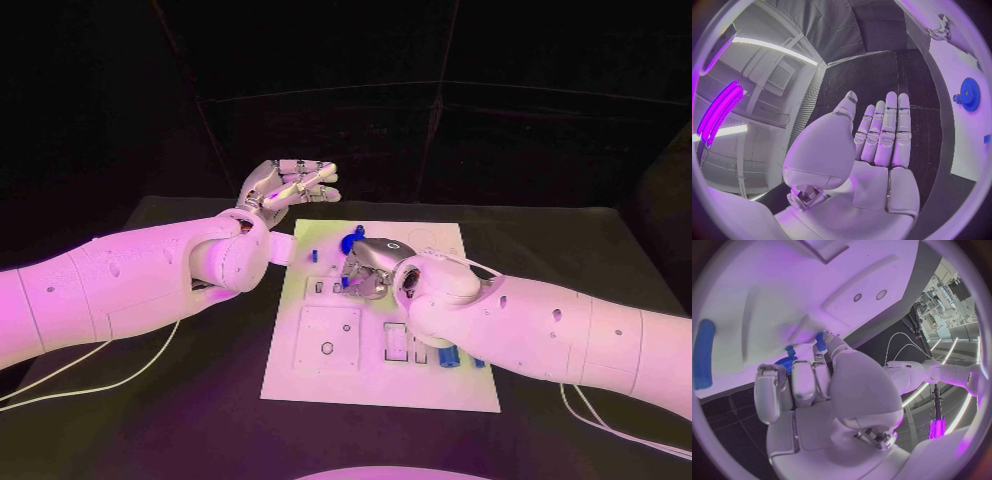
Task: Assemble the parts on the task board
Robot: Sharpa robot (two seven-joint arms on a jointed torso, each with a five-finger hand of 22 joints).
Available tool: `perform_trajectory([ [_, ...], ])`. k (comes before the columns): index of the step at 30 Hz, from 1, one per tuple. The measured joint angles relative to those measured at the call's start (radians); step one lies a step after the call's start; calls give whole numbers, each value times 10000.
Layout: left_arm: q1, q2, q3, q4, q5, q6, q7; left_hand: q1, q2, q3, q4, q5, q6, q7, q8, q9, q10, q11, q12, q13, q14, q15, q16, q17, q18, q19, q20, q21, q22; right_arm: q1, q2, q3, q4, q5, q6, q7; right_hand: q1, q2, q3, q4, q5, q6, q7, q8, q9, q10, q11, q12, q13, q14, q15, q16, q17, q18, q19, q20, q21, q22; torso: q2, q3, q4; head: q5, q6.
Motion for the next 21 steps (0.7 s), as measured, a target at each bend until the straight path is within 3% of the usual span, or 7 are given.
perform_trajectory([
  [9, 0, -5, 0, 1, 0, 4, -9, 0, 0, 0, 0, 0, 0, 0, 0, 0, 0, 0, 0, 0, 0, 0, 0, -1, 0, 0, 0, 0, 1, 1, -21, 7, 29, -126, 132, -1, -99, -294, 79, -56, 126, -3, 0, -66, 5, -74, 75, -63, 4, 0, 0, -31, -66, 1, 0, 0, 0, 0, -2, 1, 0, 0, -16],
  [13, 0, -6, 0, 4, 0, 5, -12, 0, 0, 0, 0, 0, 0, 0, 0, 0, -1, 1, 0, 0, -1, 0, 0, -1, 0, 0, 0, 0, 1, -1, -26, -5, 41, -174, 183, -11, -184, -503, 156, -67, 205, -126, 95, -124, -12, -96, 96, -116, 3, 0, 0, -78, -103, 0, 0, 0, -41, 0, -1, 1, 1, 6, -19],
  [21, 0, -24, 0, 7, 0, 6, -18, 0, 0, 0, 0, 0, 0, 0, 0, 0, -1, 1, 0, 0, -1, -1, 0, -2, 0, 0, 0, 0, 2, -29, -49, -18, 59, -257, 240, -53, -342, -660, 179, -78, 282, -238, 120, -184, -39, -182, 108, -155, 3, 0, 0, -78, -148, 1, 0, 0, -40, 0, -1, 1, 4, 18, -29],
])
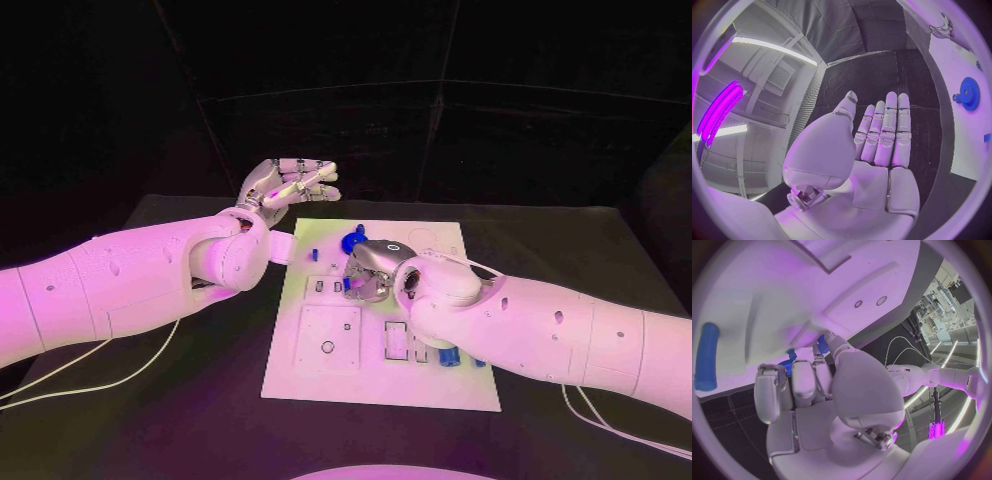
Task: Assemble the parts on the task board
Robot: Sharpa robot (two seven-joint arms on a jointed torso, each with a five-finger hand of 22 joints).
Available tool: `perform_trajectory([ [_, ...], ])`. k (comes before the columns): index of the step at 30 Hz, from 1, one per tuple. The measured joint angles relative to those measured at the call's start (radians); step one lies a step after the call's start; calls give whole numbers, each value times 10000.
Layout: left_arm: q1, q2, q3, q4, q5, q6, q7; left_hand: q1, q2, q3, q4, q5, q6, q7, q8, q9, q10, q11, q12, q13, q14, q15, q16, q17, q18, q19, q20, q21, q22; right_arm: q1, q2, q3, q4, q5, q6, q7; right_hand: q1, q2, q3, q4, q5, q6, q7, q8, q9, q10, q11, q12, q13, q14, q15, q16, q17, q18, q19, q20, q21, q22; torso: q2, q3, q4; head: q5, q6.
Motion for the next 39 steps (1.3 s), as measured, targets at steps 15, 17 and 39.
perform_trajectory([
  [15, 0, -2, 0, -1, 0, 2, -10, 0, 0, 0, 0, 0, 0, 0, -38, 0, 0, 0, 0, 0, 0, 0, 0, -1, 0, 0, 0, 0, 1, -6, 8, -15, -6, -62, -89, -69, -846, -527, -533, 530, -330, -264, 25, -24, 47, -35, 36, -59, 0, 37, 37, -97, -105, 0, -37, 38, -36, 0, 3, 3, 0, 7, -13],
  [17, 0, -2, 0, -2, 0, 2, -11, 0, 0, 0, 0, 0, 0, 0, -38, 0, -1, 0, 0, 0, 0, 0, 0, -1, 0, 0, 0, 0, 1, -13, 9, -21, -16, -64, -142, -88, -944, -510, -666, 663, -503, -312, 37, -25, 48, -35, 36, -59, 0, 37, 37, -97, -105, 0, -37, 37, -72, 0, 4, 3, 0, 8, -13],
  [39, 0, -157, 1, -230, -722, 80, -534, -289, 102, -227, 5, 0, 878, -620, -38, 29, 1965, -761, 369, 244, 2907, -979, 1508, 1363, -2, 2079, -901, 1264, 572, 295, -2441, -10, 1961, 972, -2735, 3037, -138, -314, -2750, 1942, -750, -1543, 306, 35, 62, -572, 287, -614, -417, -72, 253, -716, -1125, 0, -306, 303, -423, 0, -10, 11, -10, 81, 41],
])
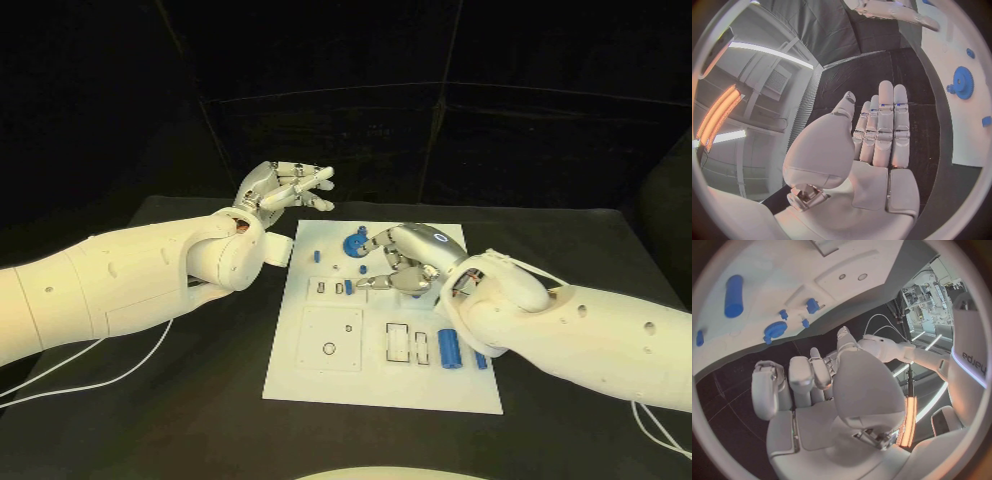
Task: Assemble the parts on the task board
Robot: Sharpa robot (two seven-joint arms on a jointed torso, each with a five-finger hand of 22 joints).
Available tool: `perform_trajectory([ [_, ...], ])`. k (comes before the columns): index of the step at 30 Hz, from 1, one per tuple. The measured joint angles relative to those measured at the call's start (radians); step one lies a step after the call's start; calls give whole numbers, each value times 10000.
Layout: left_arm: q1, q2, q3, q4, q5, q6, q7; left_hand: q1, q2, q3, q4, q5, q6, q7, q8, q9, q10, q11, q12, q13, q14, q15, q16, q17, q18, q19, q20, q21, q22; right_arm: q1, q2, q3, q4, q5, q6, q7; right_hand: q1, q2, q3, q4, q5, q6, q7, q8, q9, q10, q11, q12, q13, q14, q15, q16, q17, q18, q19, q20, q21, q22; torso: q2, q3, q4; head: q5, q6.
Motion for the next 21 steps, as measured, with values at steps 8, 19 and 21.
perform_trajectory([
  [8, 62, -104, 0, -99, -1961, 431, -2089, -345, -60, 216, 395, 0, 361, -480, 135, 139, 1750, -659, 1388, 931, 178, -589, 7865, 7045, 0, 1197, -729, 2026, 1238, 636, -1627, 395, 831, 2143, 193, 1386, 306, 269, -144, -79, 344, 139, -68, 121, 12, -107, -1, -115, -110, -36, 36, -195, -279, -1, -129, -20, -105, 0, -26, 6, -19, -12, -2],
  [19, 382, 293, -18, -122, -6186, 1918, -5669, -1337, -631, 151, 1618, 0, 320, -809, 1625, 1131, 753, -902, 6164, 4938, 183, -830, 12498, 9926, -680, 2601, -951, 8249, 8752, 965, -2414, 614, 464, 3759, 857, 1857, 446, 333, -266, -149, 548, 247, -107, 183, 23, -142, -37, -115, -107, -74, -3, -331, -443, 104, -244, -80, -218, 0, -180, 74, -19, 25, -97],
  [21, 460, 460, -77, -184, -6834, 2331, -6370, -1670, -436, 1, 1767, -69, 289, -818, 2144, 1580, 673, -955, 7482, 6294, 184, -831, 12582, 9925, -853, 2733, -981, 8778, 9498, 975, -2451, 628, 373, 3898, 1001, 1878, 449, 336, -266, -149, 556, 247, -107, 203, 23, -142, -37, -115, -107, -74, -3, -361, -532, 162, -269, -56, -232, 0, -218, 97, -19, 51, -137],
])
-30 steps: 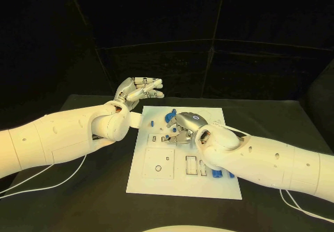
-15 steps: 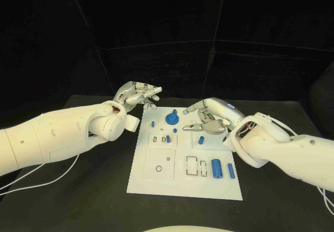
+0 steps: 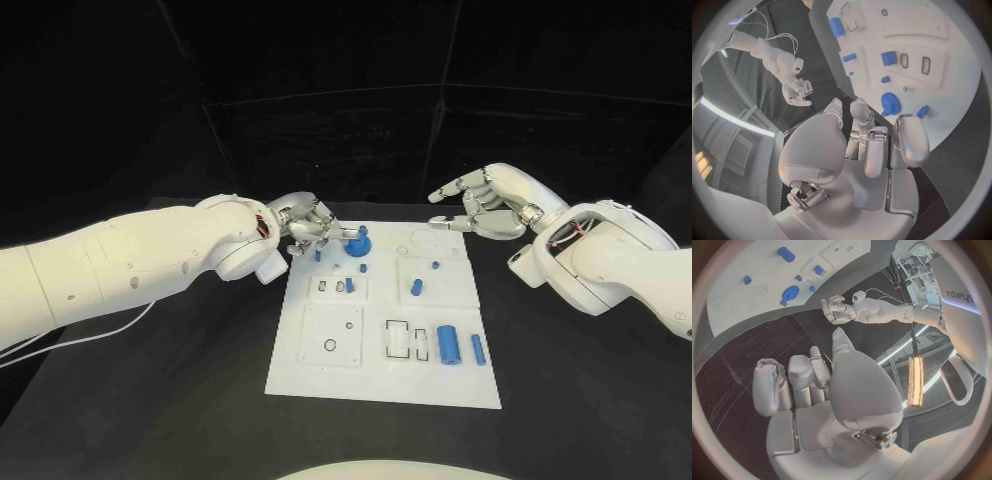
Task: Assemble the parts on the task board
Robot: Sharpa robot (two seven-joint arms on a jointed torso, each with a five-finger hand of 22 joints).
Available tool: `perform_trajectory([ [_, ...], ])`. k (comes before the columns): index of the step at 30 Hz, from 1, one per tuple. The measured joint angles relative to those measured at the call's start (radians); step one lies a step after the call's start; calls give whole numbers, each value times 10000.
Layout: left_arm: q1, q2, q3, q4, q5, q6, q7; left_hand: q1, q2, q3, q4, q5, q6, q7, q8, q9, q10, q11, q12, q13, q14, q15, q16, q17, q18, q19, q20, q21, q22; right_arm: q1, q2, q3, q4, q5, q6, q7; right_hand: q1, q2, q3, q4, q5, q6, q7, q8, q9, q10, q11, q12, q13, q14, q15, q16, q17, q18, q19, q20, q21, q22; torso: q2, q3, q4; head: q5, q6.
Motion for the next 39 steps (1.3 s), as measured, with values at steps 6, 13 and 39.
perform_trajectory([
  [6, 162, 577, -219, -253, -1182, 1118, -1654, -573, 573, -595, 36, 0, -644, -140, 1265, 1491, -376, -85, 1187, 1253, -4, -5, 0, -1, -36, 218, -39, 612, 954, 12, -70, 17, -191, 240, 297, -1, 154, 73, -41, -41, 85, 120, -52, 65, 9, 0, 0, 0, -24, -40, -40, -149, -177, -2, -131, -24, -119, 0, -107, 64, 7, 14, -64],
  [13, 281, 1093, -345, -608, -2010, 1936, -2815, -572, 573, -1034, 39, -133, -1047, -187, 1928, 2434, -375, -87, 1479, 1571, -1, -71, 0, -1, -155, 218, -39, 922, 1529, 22, -89, 23, -303, 380, 500, -72, 181, 100, -69, -69, 122, 120, -52, 65, 8, 0, 0, 0, -44, -39, -40, -223, -290, -2, -145, -37, -120, 0, -193, 102, 9, 18, -105],
  [39, 321, 2144, -672, -1528, -2860, 3184, -3720, -610, 610, -1375, 21, -667, -1332, -223, 2201, 3125, -374, -89, 1790, 1956, -1, -70, 0, -4, -152, 217, -38, 1041, 1732, 26, 26, 24, -529, 331, 649, -374, 220, 141, -149, -98, 261, 156, -89, 99, 5, -35, -36, -38, -69, -36, -37, -262, -344, -3, -178, -71, -183, 0, -190, 89, 9, 85, -157],
])
